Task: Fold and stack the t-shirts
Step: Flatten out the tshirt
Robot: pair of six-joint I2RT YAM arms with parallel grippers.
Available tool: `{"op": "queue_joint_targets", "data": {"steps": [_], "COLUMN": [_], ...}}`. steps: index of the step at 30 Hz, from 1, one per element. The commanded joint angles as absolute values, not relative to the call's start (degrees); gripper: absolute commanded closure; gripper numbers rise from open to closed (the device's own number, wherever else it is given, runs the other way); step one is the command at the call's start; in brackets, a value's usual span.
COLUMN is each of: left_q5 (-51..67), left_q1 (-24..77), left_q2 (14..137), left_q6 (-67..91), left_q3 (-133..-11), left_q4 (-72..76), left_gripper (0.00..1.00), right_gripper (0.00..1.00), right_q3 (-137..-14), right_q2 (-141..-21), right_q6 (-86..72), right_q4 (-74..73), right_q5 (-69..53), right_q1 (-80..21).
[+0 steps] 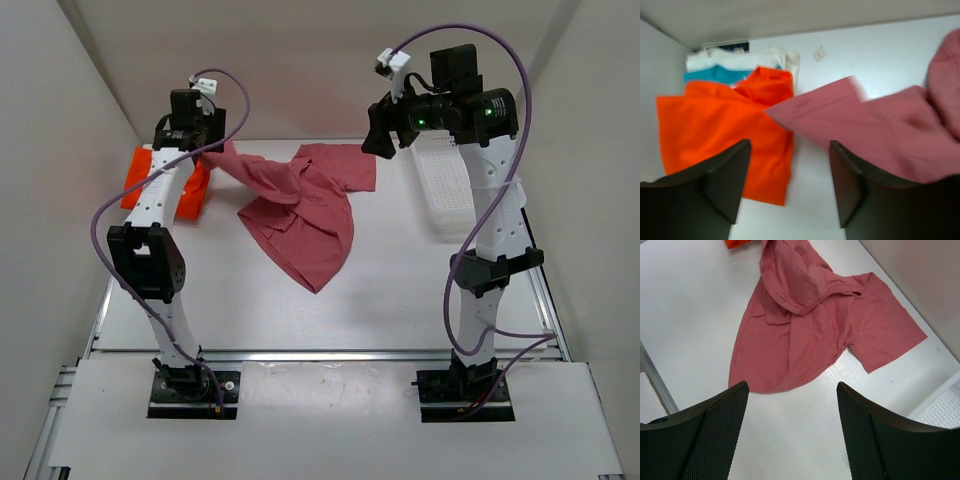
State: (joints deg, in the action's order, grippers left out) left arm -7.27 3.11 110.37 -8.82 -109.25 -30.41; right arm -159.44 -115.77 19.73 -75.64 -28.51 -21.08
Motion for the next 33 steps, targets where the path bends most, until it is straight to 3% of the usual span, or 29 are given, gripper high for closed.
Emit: {"op": "queue_joint_targets", "data": {"steps": [1,4,10,17,23,28,31,32,33], "left_q5": [-10.6,-11.9,-6.2,4.5,1.3,5.0,3.3,2.0,0.3], "left_q1": [8.3,13.9,27.7,39.0,44.2,44.5,45.7,46.7,47.1], "left_q2": [110.5,107.8,98.6,104.1,105.5,109.6,111.3,111.8,112.1], "left_q6": [-8.9,-14.6,-26.5,-28.6,-31.2,-32.5,-32.3,-31.9,-31.5], "left_q3": [-106.1,-101.5,-88.9,-86.1,-78.5,-80.2,-78.1,-77.3,-76.5], "left_q4": [-34.7,-34.0,-33.2,-46.8,-41.8,-45.8,-42.7,-41.1,-40.3], "left_gripper": [0.23,0.14,0.21,0.22,0.18,0.15,0.16,0.20,0.30], "right_gripper": [0.24,0.24,0.23,0.27,0.26,0.26,0.26,0.26,0.26], "right_q3": [-161.5,-161.6,-161.6,-161.5,-161.5,-161.8,-161.4,-161.7,-161.2], "right_q2": [-116.5,-116.7,-119.4,-125.9,-125.5,-124.6,-125.3,-125.1,-125.3], "right_q6": [22.6,21.5,15.9,9.3,12.1,13.4,13.0,12.6,11.3], "right_q4": [-76.5,-75.9,-73.2,-68.3,-66.4,-68.5,-68.5,-68.7,-68.2], "right_q5": [-29.1,-29.0,-28.0,-24.6,-24.0,-23.6,-23.6,-23.6,-23.5], "right_q1": [-21.5,-21.4,-17.4,-12.3,-13.4,-12.2,-10.9,-10.8,-10.2]}}
